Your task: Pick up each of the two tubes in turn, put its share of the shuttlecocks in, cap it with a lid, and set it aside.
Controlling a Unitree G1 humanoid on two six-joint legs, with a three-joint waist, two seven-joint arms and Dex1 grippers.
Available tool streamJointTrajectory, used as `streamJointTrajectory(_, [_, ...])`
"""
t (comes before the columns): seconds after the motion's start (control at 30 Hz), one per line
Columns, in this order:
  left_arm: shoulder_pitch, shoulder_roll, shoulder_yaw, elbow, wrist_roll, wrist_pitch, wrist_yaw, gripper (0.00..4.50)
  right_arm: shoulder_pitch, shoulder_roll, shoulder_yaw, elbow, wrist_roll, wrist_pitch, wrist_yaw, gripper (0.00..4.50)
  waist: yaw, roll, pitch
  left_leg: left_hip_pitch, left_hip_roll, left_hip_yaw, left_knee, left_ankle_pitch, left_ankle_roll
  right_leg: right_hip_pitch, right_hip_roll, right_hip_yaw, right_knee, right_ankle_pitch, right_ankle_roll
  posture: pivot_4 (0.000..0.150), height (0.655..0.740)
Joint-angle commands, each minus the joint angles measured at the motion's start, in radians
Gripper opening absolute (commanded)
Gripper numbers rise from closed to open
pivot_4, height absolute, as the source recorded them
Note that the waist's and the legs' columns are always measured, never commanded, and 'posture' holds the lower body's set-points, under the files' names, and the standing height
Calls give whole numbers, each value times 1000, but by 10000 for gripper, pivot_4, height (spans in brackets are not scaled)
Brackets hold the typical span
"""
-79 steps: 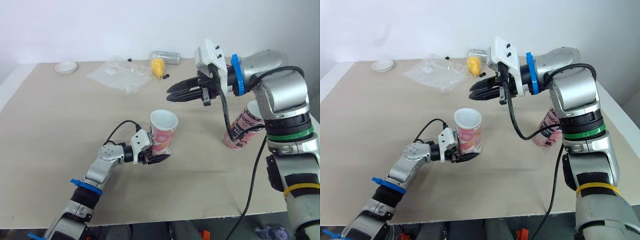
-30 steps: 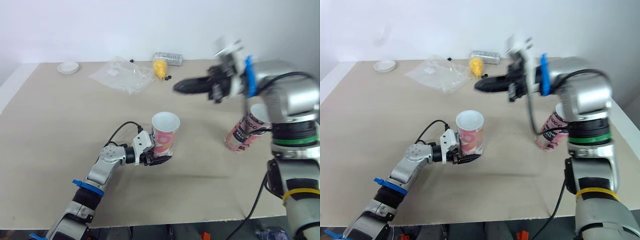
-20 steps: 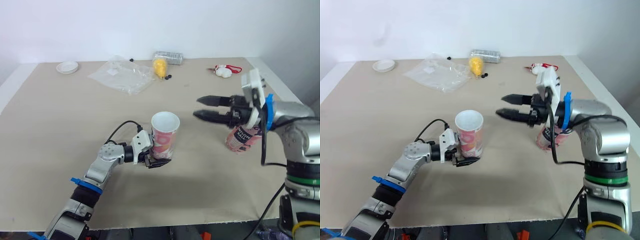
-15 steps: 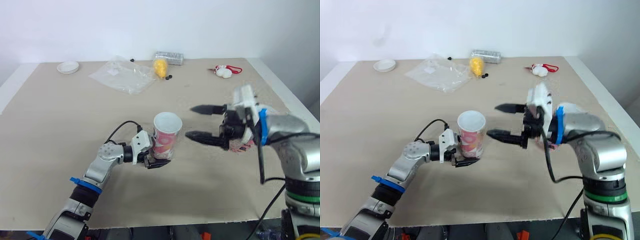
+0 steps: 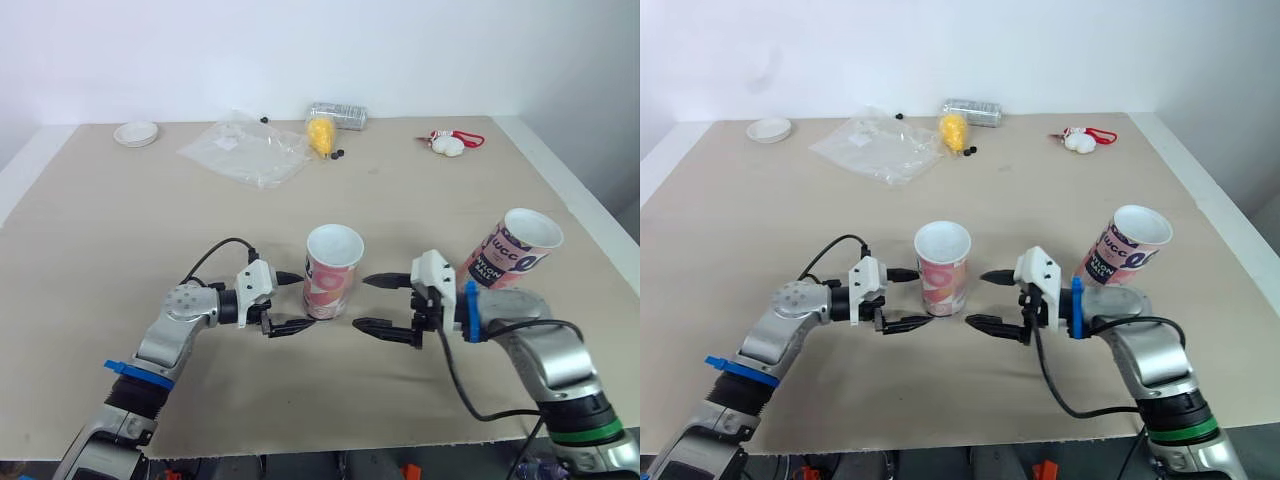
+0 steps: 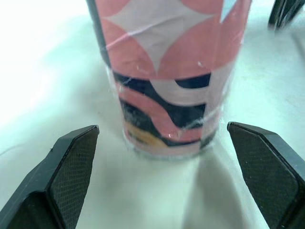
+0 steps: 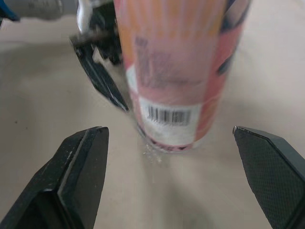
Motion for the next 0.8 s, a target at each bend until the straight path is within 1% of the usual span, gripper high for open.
streamJointTrajectory(0.03, [29, 17, 31, -90, -42, 13, 0, 45000, -14, 36, 30, 32, -36, -72, -16, 44690, 0, 0, 0, 0, 0, 0, 0, 0, 0, 0, 0, 0, 0, 0, 0, 1500, 7400])
streamJointTrajectory(0.17, [66, 28, 34, -142, -55, 36, 12, 45000, -28, 84, 53, 98, -73, -148, -31, 44690, 0, -1, 0, 0, 0, 0, 0, 0, 0, 0, 0, 0, 0, 0, 0, 1500, 7400])
streamJointTrajectory(0.4, [97, 46, 54, -218, -100, 100, 37, 45000, -53, 130, 75, 185, -109, -243, -28, 44690, 0, -2, 1, 1, 0, 0, 0, 0, 0, 0, 0, 0, 0, 1, 0, 1500, 7400])
streamJointTrajectory(0.8, [138, 70, 53, -245, -99, 112, 41, 45000, -95, 191, 104, 273, -133, -297, -22, 44690, 0, -2, 1, 1, 1, 0, 0, 0, 0, 1, 0, 0, 0, 1, -1, 1500, 7400])
